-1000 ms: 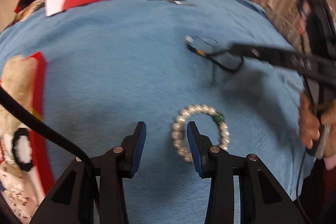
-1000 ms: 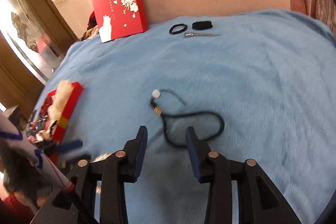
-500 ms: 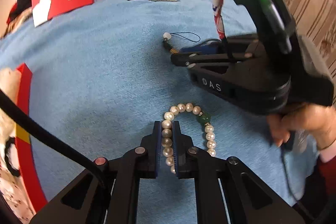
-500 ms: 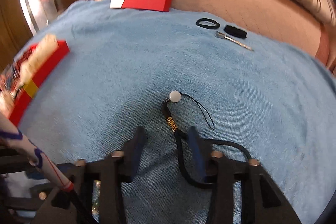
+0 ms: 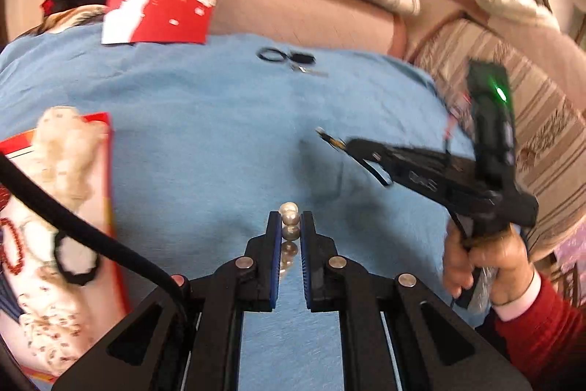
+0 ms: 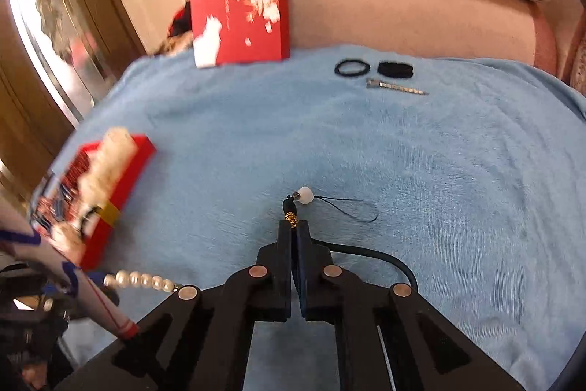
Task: Organize jewelry
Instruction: 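Carry the pearl bracelet and cord into the white tray and open both tools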
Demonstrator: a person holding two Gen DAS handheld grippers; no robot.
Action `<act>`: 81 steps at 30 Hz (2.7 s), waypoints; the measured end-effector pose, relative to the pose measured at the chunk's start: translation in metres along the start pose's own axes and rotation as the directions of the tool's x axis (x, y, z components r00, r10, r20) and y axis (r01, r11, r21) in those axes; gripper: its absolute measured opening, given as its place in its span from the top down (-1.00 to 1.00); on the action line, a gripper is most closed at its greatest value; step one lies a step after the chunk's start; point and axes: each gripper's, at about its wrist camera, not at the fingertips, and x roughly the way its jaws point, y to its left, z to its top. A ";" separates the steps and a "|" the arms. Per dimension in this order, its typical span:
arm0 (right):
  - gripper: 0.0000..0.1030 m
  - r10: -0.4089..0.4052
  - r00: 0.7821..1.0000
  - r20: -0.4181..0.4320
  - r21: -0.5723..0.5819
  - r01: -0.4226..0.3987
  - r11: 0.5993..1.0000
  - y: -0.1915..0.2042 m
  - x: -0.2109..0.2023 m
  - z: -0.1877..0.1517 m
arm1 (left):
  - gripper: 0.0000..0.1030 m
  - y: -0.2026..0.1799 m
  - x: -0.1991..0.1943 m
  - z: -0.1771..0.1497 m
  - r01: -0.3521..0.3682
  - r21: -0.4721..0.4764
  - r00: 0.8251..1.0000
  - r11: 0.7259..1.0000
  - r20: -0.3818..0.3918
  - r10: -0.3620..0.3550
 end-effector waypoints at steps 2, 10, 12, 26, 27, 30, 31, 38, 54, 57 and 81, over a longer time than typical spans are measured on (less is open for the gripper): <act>0.94 0.024 1.000 0.011 0.016 -0.024 1.000 0.010 -0.008 0.001 | 0.82 0.014 -0.015 0.000 -0.012 -0.035 1.000 0.999 0.029 0.013; 0.94 0.119 0.993 0.010 -0.026 -0.118 0.993 0.076 -0.018 0.017 | 0.82 0.093 -0.068 0.010 -0.071 -0.211 0.986 0.975 0.136 0.101; 0.94 0.161 0.987 0.007 -0.038 -0.160 0.986 0.098 -0.019 0.025 | 0.82 0.111 -0.080 0.011 -0.076 -0.240 0.981 0.968 0.154 0.115; 0.94 0.290 0.950 -0.118 -0.137 -0.305 0.942 0.240 0.030 0.039 | 0.82 0.235 -0.081 0.038 -0.118 -0.463 0.966 0.878 0.151 0.210; 0.94 0.291 0.948 -0.131 -0.143 -0.309 0.940 0.249 0.037 0.038 | 0.82 0.243 -0.075 0.038 -0.122 -0.484 0.967 0.867 0.140 0.215; 0.94 0.285 0.946 -0.153 -0.156 -0.308 0.938 0.268 0.054 0.039 | 0.82 0.263 -0.066 0.034 -0.127 -0.524 0.968 0.842 0.121 0.221; 0.94 0.279 0.948 -0.157 -0.161 -0.303 0.939 0.271 0.058 0.039 | 0.82 0.270 -0.062 0.033 -0.133 -0.536 0.967 0.834 0.116 0.228; 0.94 0.251 0.947 -0.203 -0.164 -0.285 0.944 0.299 0.101 0.039 | 0.82 0.302 -0.053 0.025 -0.145 -0.592 0.966 0.793 0.089 0.243; 0.93 0.213 0.943 -0.257 -0.164 -0.260 0.952 0.311 0.138 0.026 | 0.82 0.289 -0.083 0.029 -0.291 -0.534 0.902 0.794 0.125 0.414; 0.93 0.208 0.944 -0.256 -0.165 -0.255 0.953 0.310 0.139 0.027 | 0.82 0.285 -0.090 0.029 -0.311 -0.530 0.885 0.789 0.140 0.443; 0.93 0.232 0.954 -0.191 -0.178 -0.266 0.947 0.318 0.112 0.033 | 0.82 0.285 -0.111 0.027 -0.327 -0.513 0.865 0.794 0.176 0.470</act>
